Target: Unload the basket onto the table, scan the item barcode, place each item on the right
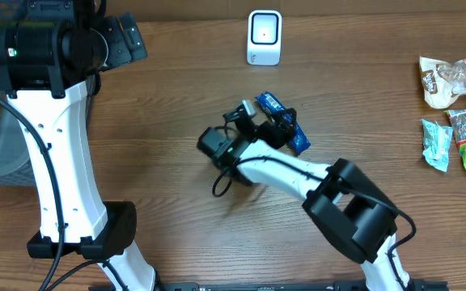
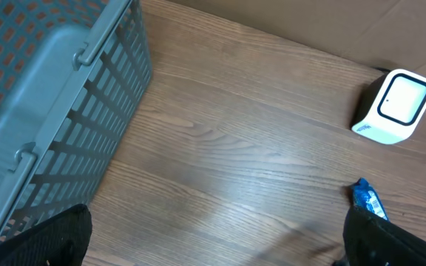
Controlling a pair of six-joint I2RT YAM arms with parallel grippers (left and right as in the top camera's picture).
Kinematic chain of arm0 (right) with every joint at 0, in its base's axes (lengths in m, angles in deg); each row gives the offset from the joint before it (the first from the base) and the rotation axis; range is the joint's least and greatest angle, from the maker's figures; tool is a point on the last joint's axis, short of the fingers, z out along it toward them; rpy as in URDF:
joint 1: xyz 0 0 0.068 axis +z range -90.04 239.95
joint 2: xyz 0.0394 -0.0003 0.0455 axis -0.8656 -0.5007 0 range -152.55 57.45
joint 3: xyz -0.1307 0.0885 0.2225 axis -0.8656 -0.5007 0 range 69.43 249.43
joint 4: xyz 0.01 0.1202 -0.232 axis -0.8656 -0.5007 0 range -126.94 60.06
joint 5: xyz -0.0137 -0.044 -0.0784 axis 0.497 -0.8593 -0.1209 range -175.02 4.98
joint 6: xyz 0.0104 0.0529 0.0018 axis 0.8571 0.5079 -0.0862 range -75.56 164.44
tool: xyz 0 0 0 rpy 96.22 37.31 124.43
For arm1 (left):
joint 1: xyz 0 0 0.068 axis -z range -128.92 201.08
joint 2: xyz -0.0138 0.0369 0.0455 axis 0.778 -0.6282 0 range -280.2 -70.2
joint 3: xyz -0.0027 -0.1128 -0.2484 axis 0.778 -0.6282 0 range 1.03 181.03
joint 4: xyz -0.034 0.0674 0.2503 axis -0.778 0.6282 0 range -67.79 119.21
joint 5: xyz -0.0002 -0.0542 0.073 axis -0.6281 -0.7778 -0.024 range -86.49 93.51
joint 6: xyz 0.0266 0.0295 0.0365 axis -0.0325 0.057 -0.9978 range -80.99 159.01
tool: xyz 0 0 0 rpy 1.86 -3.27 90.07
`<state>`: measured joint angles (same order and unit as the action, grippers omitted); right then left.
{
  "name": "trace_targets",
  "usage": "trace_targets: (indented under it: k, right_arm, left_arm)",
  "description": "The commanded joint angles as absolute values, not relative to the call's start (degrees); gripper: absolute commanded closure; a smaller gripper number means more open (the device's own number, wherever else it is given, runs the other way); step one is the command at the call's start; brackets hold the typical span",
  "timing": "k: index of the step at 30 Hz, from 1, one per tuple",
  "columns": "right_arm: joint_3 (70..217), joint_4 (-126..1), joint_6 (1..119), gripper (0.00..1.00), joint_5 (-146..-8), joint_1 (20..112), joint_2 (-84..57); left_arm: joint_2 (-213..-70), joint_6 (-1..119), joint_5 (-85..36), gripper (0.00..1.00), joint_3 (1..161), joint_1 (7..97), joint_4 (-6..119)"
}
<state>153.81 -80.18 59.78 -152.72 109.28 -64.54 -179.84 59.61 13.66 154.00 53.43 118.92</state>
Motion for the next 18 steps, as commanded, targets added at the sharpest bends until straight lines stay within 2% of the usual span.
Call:
trace_targets:
  k: [1,4,6,11,14,16,18]
  right_arm:
    - [155.69,-79.65,55.60,0.07,-137.03,105.69,-64.32]
    - [155.86,-77.69,43.01,0.20,-124.72,103.85,-64.32]
    - [155.67,-75.13,37.94,0.22,-121.71,102.85,-64.34]
    - [155.27,-70.47,36.87,0.22,-121.27,100.01,-64.34]
    - [155.27,-70.76,36.89,0.26,-120.13,98.72,-64.39]
    - [155.27,-70.74,36.89,0.31,-118.47,97.78,-64.39]
    - [155.27,-71.00,36.91,0.41,-115.70,97.04,-64.41]
  left_arm:
    - [-179.60,59.15,14.42,0.01,154.02,53.34,119.00]
    - [-179.60,59.15,14.42,0.00,154.02,53.34,119.00]
    - [-179.60,59.17,14.42,0.00,154.02,53.34,119.00]
    - [-179.60,59.15,14.40,0.00,154.02,53.34,119.00]
    - [-179.60,59.15,14.42,0.00,154.02,53.34,119.00]
    - [-179.60,59.15,14.42,0.00,154.02,53.34,119.00]
    - [-179.60,59.15,14.42,0.00,154.02,53.34,119.00]
